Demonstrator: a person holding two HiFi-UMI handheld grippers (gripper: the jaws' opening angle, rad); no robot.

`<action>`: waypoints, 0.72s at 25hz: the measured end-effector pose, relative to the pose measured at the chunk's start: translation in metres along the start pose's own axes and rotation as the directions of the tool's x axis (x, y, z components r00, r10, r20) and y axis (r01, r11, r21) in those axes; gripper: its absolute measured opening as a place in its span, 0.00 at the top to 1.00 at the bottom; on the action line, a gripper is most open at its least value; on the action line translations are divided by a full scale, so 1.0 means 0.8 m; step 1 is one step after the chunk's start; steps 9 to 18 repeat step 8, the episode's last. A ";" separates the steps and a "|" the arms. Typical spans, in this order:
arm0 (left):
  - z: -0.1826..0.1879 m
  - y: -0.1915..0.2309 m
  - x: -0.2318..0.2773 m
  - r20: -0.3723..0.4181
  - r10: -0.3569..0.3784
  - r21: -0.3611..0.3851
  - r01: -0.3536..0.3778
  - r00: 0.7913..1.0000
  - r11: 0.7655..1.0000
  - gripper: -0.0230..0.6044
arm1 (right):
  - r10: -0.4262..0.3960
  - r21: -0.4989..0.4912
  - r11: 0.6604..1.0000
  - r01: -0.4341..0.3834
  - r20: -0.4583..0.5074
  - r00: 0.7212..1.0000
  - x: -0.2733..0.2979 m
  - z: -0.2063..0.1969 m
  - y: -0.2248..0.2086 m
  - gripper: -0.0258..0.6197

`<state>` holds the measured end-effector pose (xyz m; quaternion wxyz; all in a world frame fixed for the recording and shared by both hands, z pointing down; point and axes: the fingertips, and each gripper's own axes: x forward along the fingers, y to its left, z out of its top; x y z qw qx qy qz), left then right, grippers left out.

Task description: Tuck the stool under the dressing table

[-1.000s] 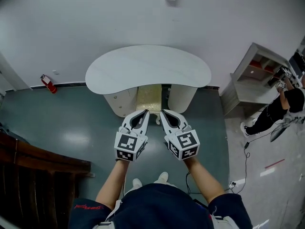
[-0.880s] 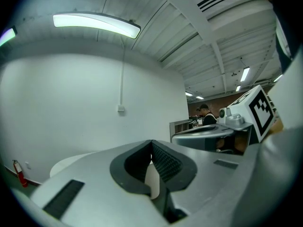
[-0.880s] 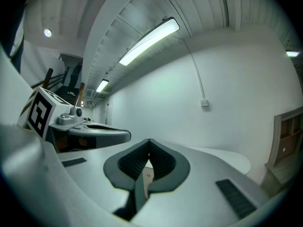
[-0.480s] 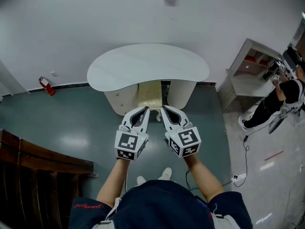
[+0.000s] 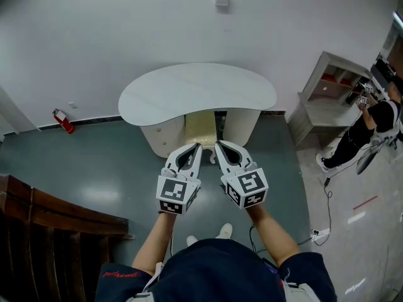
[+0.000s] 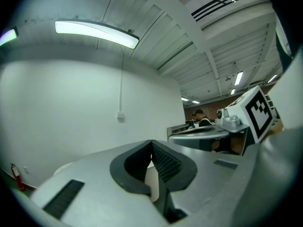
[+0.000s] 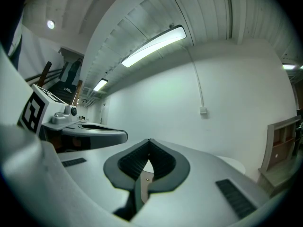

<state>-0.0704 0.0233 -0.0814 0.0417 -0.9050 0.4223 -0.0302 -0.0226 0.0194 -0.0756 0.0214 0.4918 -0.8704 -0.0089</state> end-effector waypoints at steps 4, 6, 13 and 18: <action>0.002 0.004 -0.010 0.009 -0.005 0.005 0.005 1.000 1.000 0.94 | -0.003 -0.011 1.000 0.003 0.006 1.000 0.001 0.003 0.011 0.93; 0.005 0.007 -0.014 0.014 -0.007 0.009 0.007 1.000 1.000 0.94 | -0.005 -0.012 1.000 0.005 0.007 1.000 0.002 0.004 0.015 0.93; 0.008 0.010 -0.019 0.018 -0.008 0.012 0.008 1.000 1.000 0.94 | -0.007 -0.012 1.000 0.008 0.006 1.000 0.003 0.005 0.020 0.93; 0.008 0.010 -0.019 0.018 -0.008 0.012 0.008 1.000 1.000 0.94 | -0.007 -0.012 1.000 0.008 0.006 1.000 0.003 0.005 0.020 0.93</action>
